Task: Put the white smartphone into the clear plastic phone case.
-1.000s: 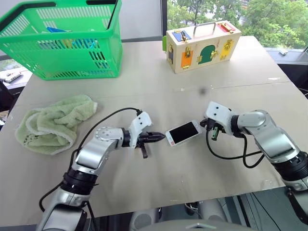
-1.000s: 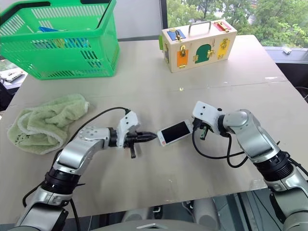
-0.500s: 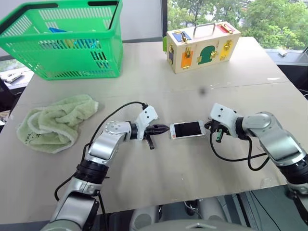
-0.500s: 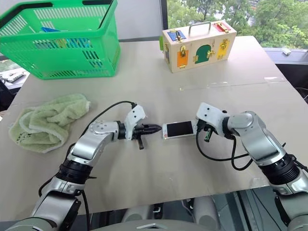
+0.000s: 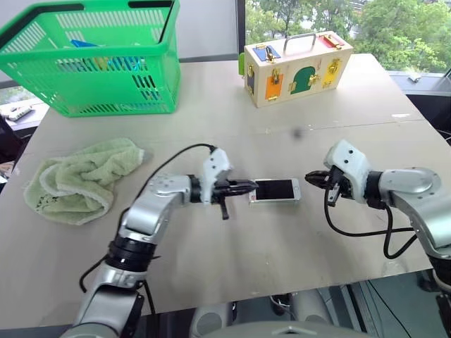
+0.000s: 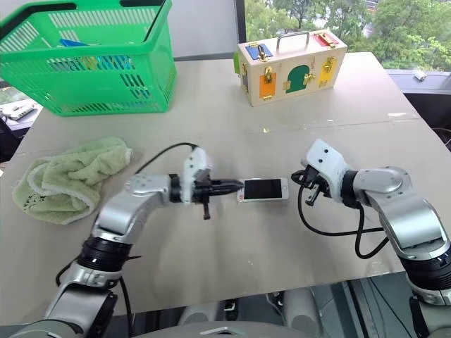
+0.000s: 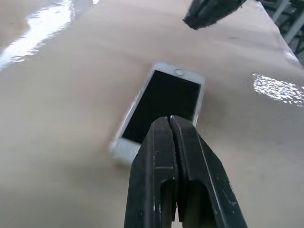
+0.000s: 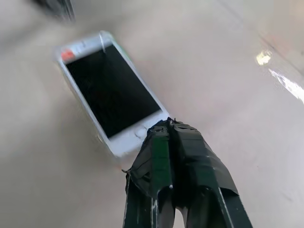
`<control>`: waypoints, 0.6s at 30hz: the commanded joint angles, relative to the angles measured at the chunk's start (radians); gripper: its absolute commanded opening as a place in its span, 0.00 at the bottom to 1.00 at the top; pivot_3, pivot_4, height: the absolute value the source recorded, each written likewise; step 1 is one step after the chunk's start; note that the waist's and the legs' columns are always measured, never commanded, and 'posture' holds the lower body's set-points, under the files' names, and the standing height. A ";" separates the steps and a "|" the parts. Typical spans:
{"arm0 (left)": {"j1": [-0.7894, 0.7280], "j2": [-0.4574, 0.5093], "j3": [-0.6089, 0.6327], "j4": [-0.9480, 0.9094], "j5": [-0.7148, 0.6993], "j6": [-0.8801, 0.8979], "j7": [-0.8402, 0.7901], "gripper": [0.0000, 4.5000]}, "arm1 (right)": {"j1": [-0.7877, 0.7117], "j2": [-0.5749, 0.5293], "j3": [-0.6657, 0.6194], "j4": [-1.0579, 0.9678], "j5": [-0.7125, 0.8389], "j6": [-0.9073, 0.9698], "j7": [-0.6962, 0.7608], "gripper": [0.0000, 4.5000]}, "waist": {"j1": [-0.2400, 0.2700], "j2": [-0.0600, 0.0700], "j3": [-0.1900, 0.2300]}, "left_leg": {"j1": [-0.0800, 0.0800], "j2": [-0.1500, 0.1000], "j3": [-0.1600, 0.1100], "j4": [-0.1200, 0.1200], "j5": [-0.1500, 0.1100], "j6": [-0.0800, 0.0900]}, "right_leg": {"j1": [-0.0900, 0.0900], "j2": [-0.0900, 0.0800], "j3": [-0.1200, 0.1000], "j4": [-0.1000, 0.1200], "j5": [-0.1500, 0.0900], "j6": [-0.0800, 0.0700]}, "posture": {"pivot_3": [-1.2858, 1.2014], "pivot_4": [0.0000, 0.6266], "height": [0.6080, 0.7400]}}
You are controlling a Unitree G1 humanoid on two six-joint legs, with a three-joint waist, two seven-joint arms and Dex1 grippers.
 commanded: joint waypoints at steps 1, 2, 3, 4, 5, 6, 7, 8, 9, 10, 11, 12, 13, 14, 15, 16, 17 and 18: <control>-0.035 -0.017 -0.044 0.040 0.052 -0.021 0.032 0.01 | -0.030 0.021 0.027 0.010 0.018 -0.003 -0.028 0.00 | -0.003 0.000 0.000 | 0.000 0.000 0.000 0.000 0.000 0.000 | 0.000 0.000 0.000 0.000 0.000 0.000 | 0.52 0.24 1.00; -0.037 -0.018 -0.055 0.053 0.063 -0.028 0.033 0.01 | -0.034 0.017 0.048 0.020 0.014 -0.008 -0.027 0.00 | -0.004 0.000 0.000 | 0.001 0.000 0.000 0.000 0.000 0.000 | 0.000 0.001 0.001 0.000 0.000 0.000 | 0.52 0.24 1.00; -0.038 -0.016 -0.065 0.065 0.077 -0.039 0.032 0.01 | -0.037 0.010 0.070 0.028 0.011 -0.011 -0.022 0.00 | -0.004 0.000 0.000 | 0.001 0.000 0.000 0.000 0.000 0.000 | 0.000 0.001 0.001 0.000 0.000 0.000 | 0.52 0.24 1.00; -0.037 -0.012 -0.070 0.073 0.084 -0.046 0.031 0.01 | -0.040 0.003 0.089 0.034 0.011 -0.010 -0.019 0.00 | -0.003 0.000 0.000 | 0.001 0.000 0.000 0.000 0.000 0.000 | 0.000 0.002 0.001 0.000 0.000 0.000 | 0.52 0.24 1.00; -0.035 -0.010 -0.072 0.077 0.087 -0.048 0.030 0.01 | -0.043 -0.002 0.106 0.038 0.011 -0.007 -0.017 0.00 | -0.003 0.000 0.000 | 0.001 0.001 0.000 0.000 0.000 0.000 | 0.000 0.002 0.001 0.000 0.000 0.000 | 0.52 0.24 1.00; -0.032 -0.008 -0.070 0.078 0.087 -0.048 0.029 0.01 | -0.046 -0.009 0.121 0.042 0.011 -0.004 -0.015 0.00 | -0.002 0.000 0.000 | 0.001 0.001 0.000 -0.001 0.000 0.000 | 0.000 0.002 0.001 0.000 0.000 0.000 | 0.52 0.24 1.00; -0.030 -0.006 -0.069 0.079 0.089 -0.049 0.029 0.01 | -0.047 -0.019 0.143 0.046 0.006 -0.002 -0.012 0.00 | -0.002 0.000 0.000 | 0.001 0.001 0.000 -0.001 0.000 0.000 | 0.000 0.002 0.001 0.000 0.000 0.000 | 0.52 0.24 1.00; -0.027 -0.002 -0.069 0.082 0.095 -0.052 0.029 0.01 | -0.048 -0.027 0.169 0.058 -0.003 -0.010 -0.011 0.00 | -0.002 0.000 0.000 | 0.001 0.001 0.000 -0.001 0.000 0.000 | 0.000 0.002 0.001 0.000 0.000 0.000 | 0.52 0.24 1.00; -0.024 0.000 -0.069 0.082 0.098 -0.054 0.030 0.01 | -0.051 -0.026 0.185 0.072 -0.007 -0.008 -0.016 0.00 | -0.002 0.000 0.000 | 0.001 0.001 0.001 -0.001 0.000 0.000 | 0.000 0.001 0.002 0.000 0.000 0.000 | 0.52 0.24 1.00; -0.023 0.001 -0.069 0.082 0.100 -0.055 0.033 0.01 | -0.055 -0.023 0.198 0.088 -0.008 -0.002 -0.020 0.00 | -0.002 0.000 0.000 | 0.001 0.001 0.001 -0.001 0.000 0.000 | 0.000 0.001 0.002 0.000 0.000 0.000 | 0.52 0.24 1.00; -0.022 0.001 -0.068 0.082 0.101 -0.055 0.036 0.01 | -0.059 -0.025 0.214 0.103 -0.011 0.003 -0.019 0.00 | -0.002 0.000 0.000 | 0.001 0.001 0.001 0.000 0.000 0.000 | 0.000 0.001 0.002 0.000 0.000 0.000 | 0.52 0.24 1.00; -0.021 0.001 -0.068 0.081 0.101 -0.055 0.039 0.01 | -0.060 -0.035 0.235 0.114 -0.016 0.008 -0.012 0.00 | -0.002 0.000 0.000 | 0.001 0.000 0.001 0.000 0.000 0.000 | 0.000 0.001 0.002 0.000 0.000 0.000 | 0.52 0.24 1.00; -0.020 0.001 -0.068 0.081 0.102 -0.055 0.041 0.01 | -0.061 -0.047 0.260 0.129 -0.021 0.014 -0.002 0.00 | -0.002 -0.001 -0.001 | 0.001 0.000 0.001 0.000 0.000 0.000 | 0.000 0.001 0.002 0.000 0.000 -0.001 | 0.52 0.24 1.00; -0.020 -0.001 -0.068 0.082 0.104 -0.055 0.044 0.01 | -0.063 -0.057 0.283 0.146 -0.023 0.023 0.010 0.00 | -0.002 -0.001 -0.001 | 0.001 0.001 0.001 0.000 0.000 0.000 | 0.000 0.001 0.002 0.000 -0.001 -0.002 | 0.52 0.24 1.00; -0.020 -0.002 -0.069 0.083 0.105 -0.055 0.047 0.01 | -0.066 -0.061 0.300 0.162 -0.019 0.036 0.019 0.00 | -0.001 -0.002 -0.002 | 0.002 0.001 0.001 0.000 0.000 0.000 | 0.000 0.001 0.002 0.000 -0.001 -0.002 | 0.52 0.24 1.00; -0.019 -0.004 -0.070 0.082 0.107 -0.054 0.051 0.01 | -0.071 -0.064 0.316 0.180 -0.016 0.049 0.027 0.00 | -0.001 -0.002 -0.003 | 0.002 0.001 0.000 0.000 0.000 0.000 | 0.000 0.001 0.002 0.000 -0.001 -0.002 | 0.52 0.24 1.00; -0.018 -0.005 -0.071 0.081 0.109 -0.052 0.054 0.01 | -0.077 -0.065 0.327 0.194 -0.014 0.061 0.031 0.00 | -0.001 -0.003 -0.004 | 0.002 0.001 0.000 0.000 0.000 0.000 | 0.001 0.001 0.002 0.000 -0.001 -0.002 | 0.52 0.24 1.00; -0.017 -0.007 -0.070 0.079 0.110 -0.051 0.056 0.01 | -0.084 -0.065 0.338 0.208 -0.013 0.072 0.036 0.00 | -0.001 -0.004 -0.005 | 0.002 0.001 0.000 0.000 0.000 0.000 | 0.001 0.001 0.001 0.000 -0.001 -0.002 | 0.52 0.24 1.00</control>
